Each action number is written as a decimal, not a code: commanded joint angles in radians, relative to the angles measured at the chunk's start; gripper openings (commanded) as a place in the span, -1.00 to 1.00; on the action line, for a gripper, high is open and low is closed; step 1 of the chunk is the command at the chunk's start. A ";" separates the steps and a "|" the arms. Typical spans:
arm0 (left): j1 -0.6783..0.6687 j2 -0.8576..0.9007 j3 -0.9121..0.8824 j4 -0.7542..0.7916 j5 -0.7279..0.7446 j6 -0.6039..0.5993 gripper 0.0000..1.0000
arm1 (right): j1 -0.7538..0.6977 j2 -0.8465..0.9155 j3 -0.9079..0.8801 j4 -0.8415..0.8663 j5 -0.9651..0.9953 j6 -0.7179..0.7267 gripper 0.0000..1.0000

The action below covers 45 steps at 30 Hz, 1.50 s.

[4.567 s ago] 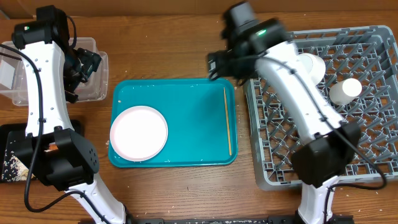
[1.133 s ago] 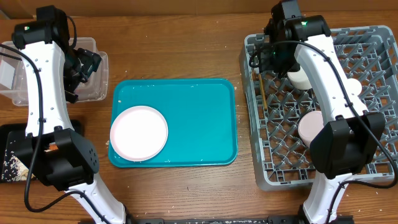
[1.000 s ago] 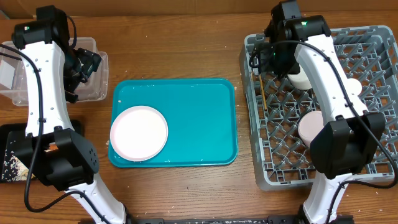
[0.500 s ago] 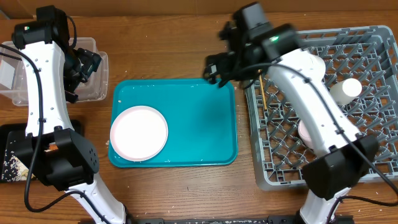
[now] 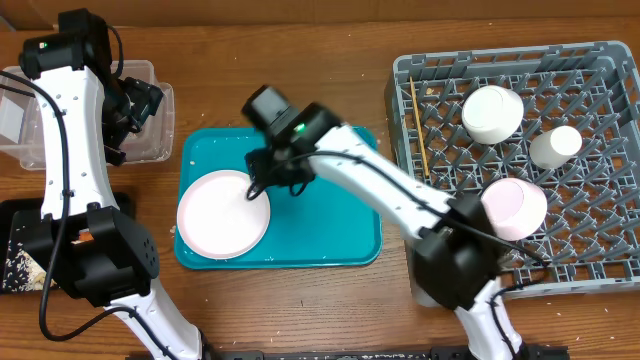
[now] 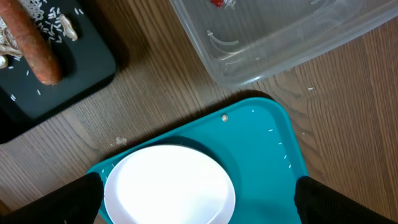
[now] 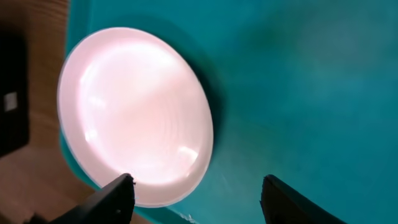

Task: Sort waste into correct bins and load items into the dishwasher
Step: 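Move the right gripper to the large white plate on the tray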

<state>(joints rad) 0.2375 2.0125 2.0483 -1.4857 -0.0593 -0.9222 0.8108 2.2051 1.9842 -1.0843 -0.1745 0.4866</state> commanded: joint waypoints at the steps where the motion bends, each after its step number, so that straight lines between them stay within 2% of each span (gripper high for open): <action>1: -0.002 -0.030 -0.005 -0.001 0.000 -0.021 1.00 | 0.027 0.049 0.018 0.018 0.043 0.109 0.27; 6: -0.002 -0.030 -0.005 -0.001 0.000 -0.021 1.00 | 0.047 0.100 0.018 0.010 0.043 0.122 0.13; 10: -0.002 -0.030 -0.005 -0.001 0.000 -0.021 1.00 | 0.052 0.120 0.017 0.007 0.043 0.140 -0.21; 13: -0.002 -0.030 -0.005 -0.001 0.000 -0.021 0.99 | 0.058 0.127 0.011 0.006 0.043 0.143 -0.27; 27: -0.002 -0.030 -0.005 -0.001 0.000 -0.021 1.00 | 0.067 0.130 -0.126 0.098 0.047 0.196 -0.28; 35: -0.002 -0.030 -0.005 -0.001 0.000 -0.021 0.99 | 0.035 0.130 -0.124 0.033 0.127 0.207 -0.50; 41: -0.002 -0.030 -0.005 -0.001 0.000 -0.021 0.99 | -0.078 0.129 -0.106 -0.091 0.198 0.232 -0.92; 45: -0.002 -0.030 -0.005 -0.001 0.000 -0.021 1.00 | -0.166 0.127 -0.069 -0.183 0.265 0.220 -0.92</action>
<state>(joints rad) 0.2375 2.0125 2.0483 -1.4853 -0.0593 -0.9222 0.7116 2.3238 1.8950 -1.2224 -0.0437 0.6994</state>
